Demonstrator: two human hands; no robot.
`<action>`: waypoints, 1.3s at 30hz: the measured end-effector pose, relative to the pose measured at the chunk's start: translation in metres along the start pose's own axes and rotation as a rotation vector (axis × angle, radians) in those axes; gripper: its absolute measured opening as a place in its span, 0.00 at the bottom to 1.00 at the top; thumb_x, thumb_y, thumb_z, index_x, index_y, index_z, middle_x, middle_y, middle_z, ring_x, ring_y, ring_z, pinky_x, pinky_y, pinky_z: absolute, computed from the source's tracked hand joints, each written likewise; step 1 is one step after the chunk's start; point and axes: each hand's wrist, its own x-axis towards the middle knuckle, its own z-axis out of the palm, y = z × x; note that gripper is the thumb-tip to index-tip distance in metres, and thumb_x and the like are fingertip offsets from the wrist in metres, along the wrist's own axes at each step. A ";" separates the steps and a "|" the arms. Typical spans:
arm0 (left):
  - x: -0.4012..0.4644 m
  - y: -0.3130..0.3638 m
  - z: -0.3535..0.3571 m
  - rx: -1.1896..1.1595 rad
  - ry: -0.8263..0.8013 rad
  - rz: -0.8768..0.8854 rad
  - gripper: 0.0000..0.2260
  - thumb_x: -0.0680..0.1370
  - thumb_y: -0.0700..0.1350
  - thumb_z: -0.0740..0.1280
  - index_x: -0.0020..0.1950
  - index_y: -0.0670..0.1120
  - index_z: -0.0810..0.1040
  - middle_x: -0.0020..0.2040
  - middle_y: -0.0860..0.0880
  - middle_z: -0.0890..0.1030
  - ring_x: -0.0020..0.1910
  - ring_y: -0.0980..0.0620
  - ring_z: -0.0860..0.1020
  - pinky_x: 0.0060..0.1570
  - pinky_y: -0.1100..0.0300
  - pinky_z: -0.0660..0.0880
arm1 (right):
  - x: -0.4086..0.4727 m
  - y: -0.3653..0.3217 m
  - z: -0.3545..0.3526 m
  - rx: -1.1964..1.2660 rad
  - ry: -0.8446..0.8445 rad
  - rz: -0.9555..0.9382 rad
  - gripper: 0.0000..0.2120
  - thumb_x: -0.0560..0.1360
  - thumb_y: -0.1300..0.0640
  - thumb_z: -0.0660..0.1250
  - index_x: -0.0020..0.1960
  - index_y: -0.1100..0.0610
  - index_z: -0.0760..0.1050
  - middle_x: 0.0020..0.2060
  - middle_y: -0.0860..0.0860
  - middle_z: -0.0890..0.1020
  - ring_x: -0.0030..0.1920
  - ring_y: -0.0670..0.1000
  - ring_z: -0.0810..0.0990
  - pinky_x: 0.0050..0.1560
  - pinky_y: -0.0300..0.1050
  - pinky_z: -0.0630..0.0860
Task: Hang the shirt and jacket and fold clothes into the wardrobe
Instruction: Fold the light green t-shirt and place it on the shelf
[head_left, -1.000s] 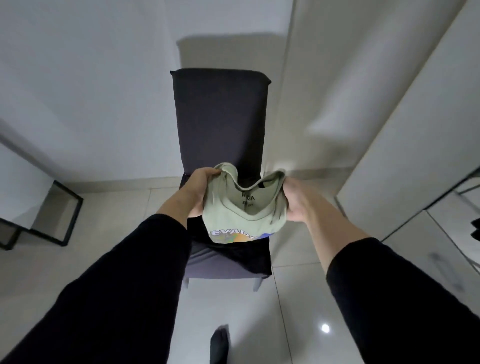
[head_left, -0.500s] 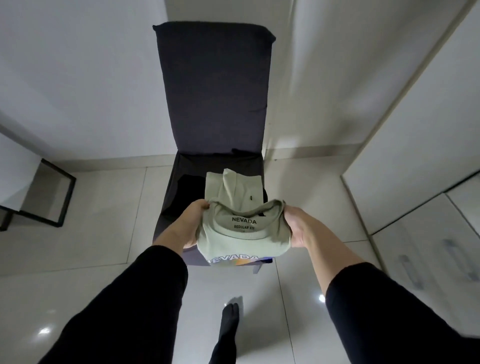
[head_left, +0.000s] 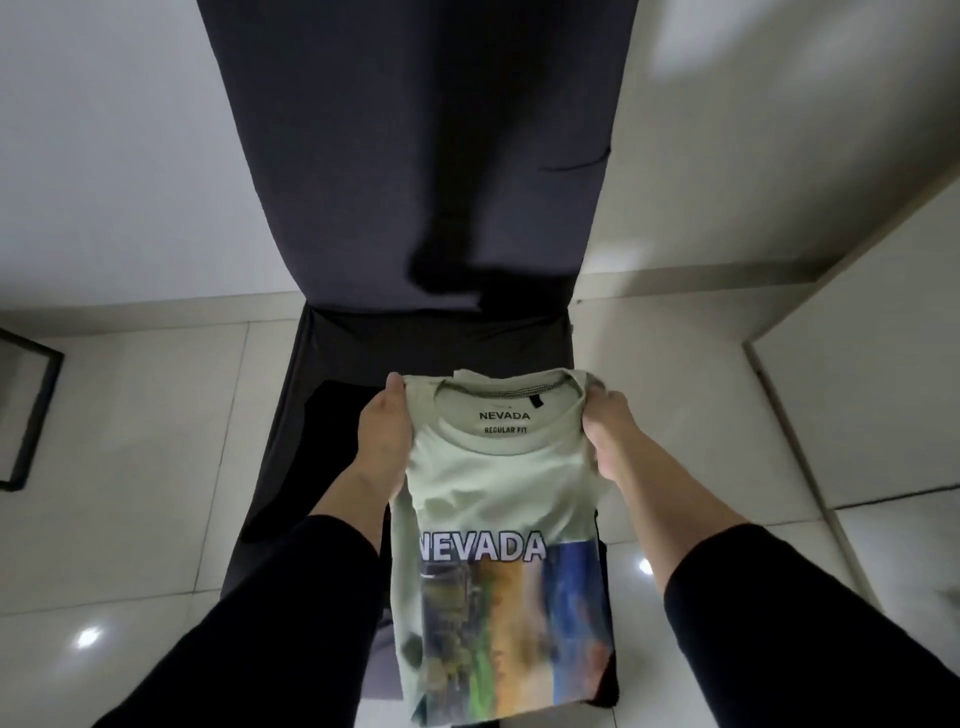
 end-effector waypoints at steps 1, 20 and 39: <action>0.014 -0.003 0.005 0.019 0.033 0.007 0.20 0.81 0.56 0.55 0.47 0.42 0.77 0.43 0.44 0.79 0.43 0.47 0.77 0.43 0.55 0.75 | 0.012 -0.001 0.007 0.007 0.021 -0.038 0.19 0.82 0.50 0.49 0.67 0.59 0.64 0.61 0.59 0.73 0.53 0.57 0.73 0.56 0.50 0.72; 0.026 -0.042 0.017 0.298 0.284 0.117 0.26 0.78 0.51 0.65 0.71 0.42 0.61 0.69 0.45 0.63 0.56 0.48 0.72 0.51 0.60 0.70 | 0.024 0.003 0.055 -1.020 0.424 -0.683 0.18 0.81 0.49 0.51 0.70 0.46 0.61 0.64 0.56 0.69 0.63 0.59 0.68 0.61 0.56 0.65; 0.010 -0.052 -0.001 0.480 0.347 0.090 0.15 0.81 0.48 0.56 0.65 0.47 0.73 0.66 0.46 0.65 0.57 0.46 0.68 0.49 0.57 0.63 | 0.007 -0.004 0.079 -1.240 -0.200 -1.036 0.27 0.73 0.33 0.60 0.63 0.51 0.70 0.50 0.49 0.82 0.51 0.53 0.80 0.46 0.47 0.76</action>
